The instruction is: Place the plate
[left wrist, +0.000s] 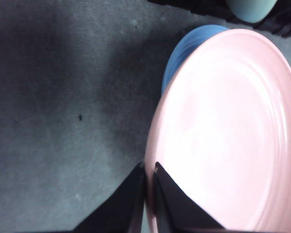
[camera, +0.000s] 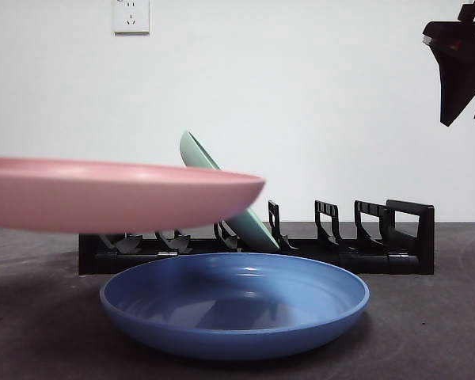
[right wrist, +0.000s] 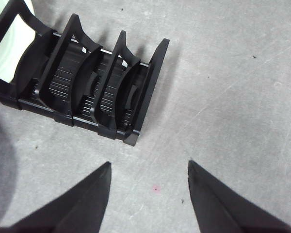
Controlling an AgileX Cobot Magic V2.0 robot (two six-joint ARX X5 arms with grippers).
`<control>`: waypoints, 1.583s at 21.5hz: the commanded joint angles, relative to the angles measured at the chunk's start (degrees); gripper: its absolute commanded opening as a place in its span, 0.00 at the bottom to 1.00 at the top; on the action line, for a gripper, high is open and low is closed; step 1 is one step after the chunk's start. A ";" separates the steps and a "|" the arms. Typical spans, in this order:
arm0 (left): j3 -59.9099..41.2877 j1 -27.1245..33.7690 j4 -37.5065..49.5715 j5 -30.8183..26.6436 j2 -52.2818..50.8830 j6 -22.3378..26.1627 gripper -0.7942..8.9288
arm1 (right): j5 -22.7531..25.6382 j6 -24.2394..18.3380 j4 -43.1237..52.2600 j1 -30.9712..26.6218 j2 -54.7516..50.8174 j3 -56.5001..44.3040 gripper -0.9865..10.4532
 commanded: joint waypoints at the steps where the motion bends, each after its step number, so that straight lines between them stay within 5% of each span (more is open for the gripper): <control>1: -2.10 -0.83 4.57 0.81 1.27 -5.46 0.10 | -0.07 0.79 0.33 0.20 0.48 0.50 0.31; 12: -4.37 -6.25 20.09 1.18 11.67 -13.11 0.10 | -0.07 0.81 0.46 0.20 0.48 0.50 0.31; 28: -4.24 -11.08 31.23 -1.97 24.83 -14.32 0.10 | -0.11 1.25 0.42 0.24 0.48 0.50 0.31; 31: -4.24 -11.08 32.26 -1.86 24.81 -14.38 0.12 | -0.11 1.25 0.42 0.24 0.48 0.50 0.31; 34: -4.24 -11.08 31.69 -1.84 24.79 -14.43 0.25 | -0.09 1.25 0.44 0.24 0.48 0.50 0.31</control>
